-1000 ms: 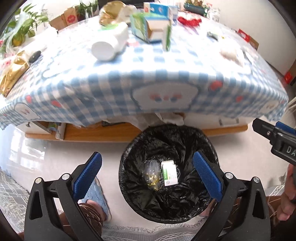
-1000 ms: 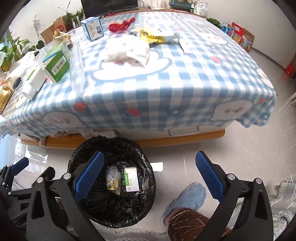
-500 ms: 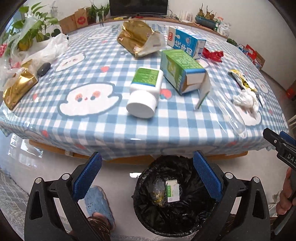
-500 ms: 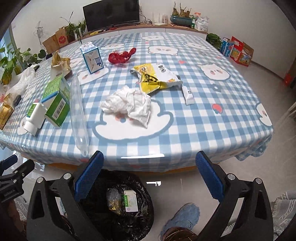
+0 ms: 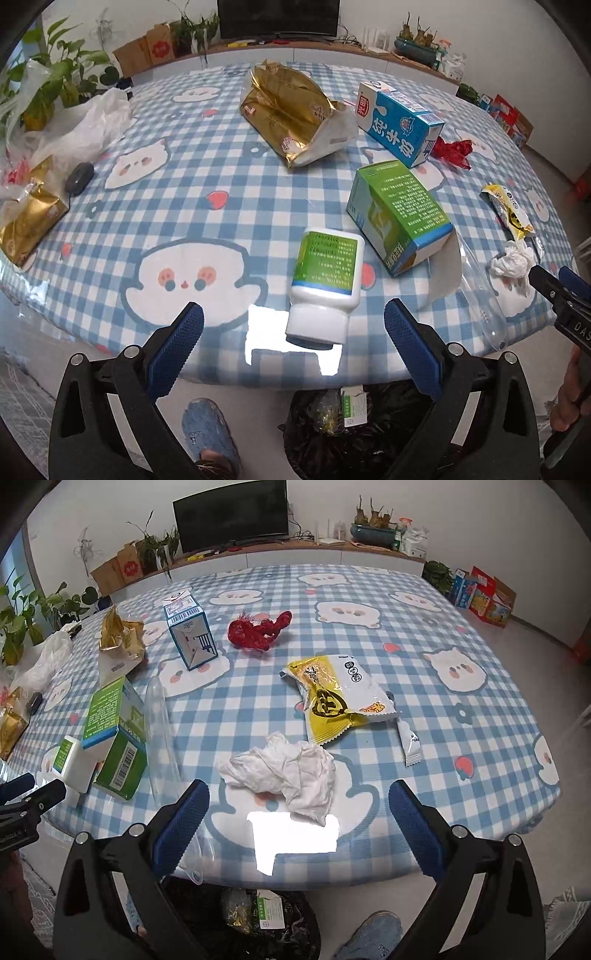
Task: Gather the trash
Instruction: 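Grasp the white pill bottle with left tool while right tool grasps crumpled tissue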
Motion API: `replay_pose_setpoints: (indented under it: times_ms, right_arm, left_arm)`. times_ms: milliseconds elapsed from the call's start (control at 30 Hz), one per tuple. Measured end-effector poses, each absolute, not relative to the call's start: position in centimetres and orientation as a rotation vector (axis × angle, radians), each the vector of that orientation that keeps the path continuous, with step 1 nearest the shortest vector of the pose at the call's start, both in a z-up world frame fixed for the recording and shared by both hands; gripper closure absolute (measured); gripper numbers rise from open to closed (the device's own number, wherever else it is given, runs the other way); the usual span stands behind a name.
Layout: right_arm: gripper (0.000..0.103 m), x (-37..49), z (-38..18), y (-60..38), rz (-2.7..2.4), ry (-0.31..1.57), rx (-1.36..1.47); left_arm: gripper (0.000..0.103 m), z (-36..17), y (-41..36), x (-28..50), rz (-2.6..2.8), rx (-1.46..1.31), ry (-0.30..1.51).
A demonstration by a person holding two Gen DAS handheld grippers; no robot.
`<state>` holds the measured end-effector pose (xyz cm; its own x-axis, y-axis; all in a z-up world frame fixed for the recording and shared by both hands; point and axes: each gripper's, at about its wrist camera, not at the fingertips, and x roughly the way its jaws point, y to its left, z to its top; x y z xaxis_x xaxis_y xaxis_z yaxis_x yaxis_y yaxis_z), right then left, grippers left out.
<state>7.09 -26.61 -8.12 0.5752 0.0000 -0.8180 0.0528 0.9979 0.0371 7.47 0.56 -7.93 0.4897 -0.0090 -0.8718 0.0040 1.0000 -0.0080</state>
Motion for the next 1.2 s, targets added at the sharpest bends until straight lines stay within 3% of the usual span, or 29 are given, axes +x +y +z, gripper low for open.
replay_pose_setpoints:
  times_ms: [200,467,600,900,1200]
  right_arm:
    - [0.016,8.6,-8.8,-26.2,-0.022,0.974,0.063]
    - [0.031,9.6,-10.3,-26.6,-0.020,1.021,0.090]
    - [0.037,9.7,-10.8,-27.1,-0.024,1.036,0.099]
    - [0.050,9.7,-11.1,-27.0,-0.012,1.046,0.099]
    - [0.067,9.9,-11.2,-27.1,-0.008,1.054,0.108]
  left_arm:
    - [0.012,-8.4,0.3,9.3,-0.005,0.023,1.079]
    - [0.022,-9.3,0.4,10.8,-0.017,-0.007,1.108]
    - [0.031,-9.4,0.1,11.1,-0.031,-0.016,1.113]
    - [0.062,-10.1,-0.2,11.3,-0.057,-0.042,1.149]
    - [0.062,-10.1,-0.3,11.0,-0.043,-0.027,1.150]
